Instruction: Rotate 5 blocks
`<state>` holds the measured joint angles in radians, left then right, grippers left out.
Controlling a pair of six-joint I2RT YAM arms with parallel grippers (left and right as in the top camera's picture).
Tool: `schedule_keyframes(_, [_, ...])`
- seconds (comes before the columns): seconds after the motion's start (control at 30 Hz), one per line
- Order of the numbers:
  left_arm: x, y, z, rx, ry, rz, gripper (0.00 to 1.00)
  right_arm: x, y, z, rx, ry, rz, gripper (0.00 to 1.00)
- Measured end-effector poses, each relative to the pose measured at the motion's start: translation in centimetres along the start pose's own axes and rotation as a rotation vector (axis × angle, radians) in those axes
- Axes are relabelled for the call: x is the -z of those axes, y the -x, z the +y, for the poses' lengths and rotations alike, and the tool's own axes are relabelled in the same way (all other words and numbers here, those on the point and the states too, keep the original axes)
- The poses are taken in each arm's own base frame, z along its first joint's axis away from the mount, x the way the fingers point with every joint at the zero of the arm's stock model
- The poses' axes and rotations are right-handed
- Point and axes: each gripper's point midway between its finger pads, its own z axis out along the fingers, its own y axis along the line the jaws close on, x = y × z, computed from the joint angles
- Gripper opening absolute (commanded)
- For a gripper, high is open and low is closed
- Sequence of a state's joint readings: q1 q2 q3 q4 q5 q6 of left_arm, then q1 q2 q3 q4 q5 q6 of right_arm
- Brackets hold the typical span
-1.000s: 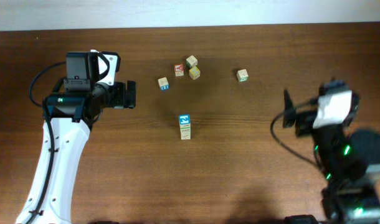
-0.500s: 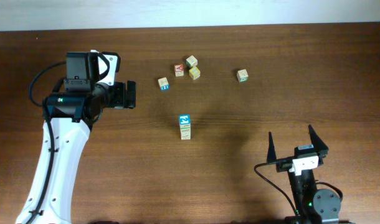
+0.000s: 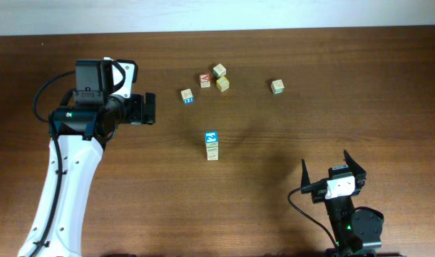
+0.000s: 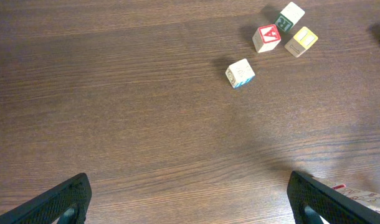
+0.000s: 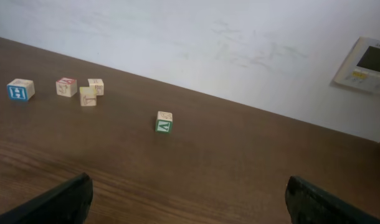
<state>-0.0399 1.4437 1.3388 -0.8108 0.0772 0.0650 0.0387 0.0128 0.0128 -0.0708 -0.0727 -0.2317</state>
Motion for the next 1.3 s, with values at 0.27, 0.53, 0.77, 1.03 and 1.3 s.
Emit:
schedule_keyframes(0.27, [0.0, 0.0, 0.0, 0.0, 0.0, 0.0, 0.99, 0.0, 0.0, 0.0, 0.0, 0.0, 0.0, 0.98])
schedule_keyframes(0.53, [0.0, 0.0, 0.0, 0.0, 0.0, 0.0, 0.99, 0.0, 0.0, 0.0, 0.0, 0.0, 0.0, 0.98])
schedule_keyframes(0.77, [0.0, 0.0, 0.0, 0.0, 0.0, 0.0, 0.99, 0.0, 0.0, 0.0, -0.001, 0.0, 0.0, 0.98])
schedule_keyframes(1.03, [0.7, 2.0, 0.1, -0.062, 0.01, -0.103, 0.99, 0.0, 0.0, 0.0, -0.001, 0.0, 0.0, 0.98])
schedule_keyframes(1.3, [5.1, 1.5, 1.0, -0.184, 0.104, -0.484, 0.99, 0.0, 0.0, 0.0, -0.001, 0.0, 0.0, 0.98])
